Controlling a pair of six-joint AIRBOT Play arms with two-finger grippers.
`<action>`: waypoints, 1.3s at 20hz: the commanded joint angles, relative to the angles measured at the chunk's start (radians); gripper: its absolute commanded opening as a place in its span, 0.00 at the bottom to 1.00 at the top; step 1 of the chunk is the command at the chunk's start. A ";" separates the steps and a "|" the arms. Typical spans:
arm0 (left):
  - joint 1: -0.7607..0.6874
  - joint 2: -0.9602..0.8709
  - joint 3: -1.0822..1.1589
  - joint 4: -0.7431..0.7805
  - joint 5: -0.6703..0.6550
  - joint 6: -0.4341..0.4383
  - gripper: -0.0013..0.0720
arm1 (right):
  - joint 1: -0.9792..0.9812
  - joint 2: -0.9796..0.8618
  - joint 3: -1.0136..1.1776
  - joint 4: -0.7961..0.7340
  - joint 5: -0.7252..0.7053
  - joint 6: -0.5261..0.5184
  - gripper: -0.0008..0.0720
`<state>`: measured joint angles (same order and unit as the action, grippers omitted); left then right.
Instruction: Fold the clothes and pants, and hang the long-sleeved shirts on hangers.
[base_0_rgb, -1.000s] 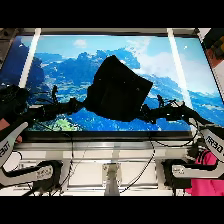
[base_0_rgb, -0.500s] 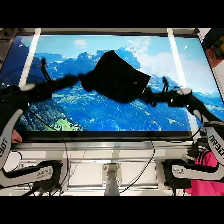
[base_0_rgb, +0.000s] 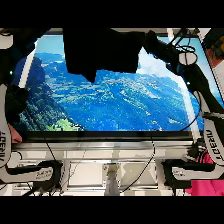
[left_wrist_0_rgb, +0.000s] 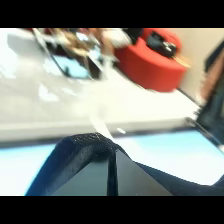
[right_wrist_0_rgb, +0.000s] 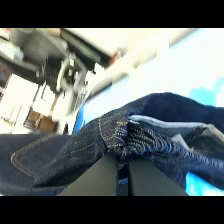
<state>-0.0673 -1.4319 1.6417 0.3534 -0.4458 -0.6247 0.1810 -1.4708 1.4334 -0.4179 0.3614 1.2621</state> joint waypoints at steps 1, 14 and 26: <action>-0.006 -0.043 0.049 0.065 0.114 0.013 0.03 | 0.073 -0.068 0.064 -0.031 -0.224 0.000 0.03; -0.011 -0.148 0.368 0.049 0.165 0.127 0.03 | 0.060 -0.121 0.275 -0.087 -0.275 -0.062 0.04; -0.080 -0.192 0.374 0.028 0.105 0.206 0.03 | 0.047 -0.198 0.275 -0.122 -0.223 -0.080 0.04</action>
<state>-0.1436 -1.6196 2.0129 0.3843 -0.2562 -0.4210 0.2382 -1.6550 1.7077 -0.5121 0.1207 1.1915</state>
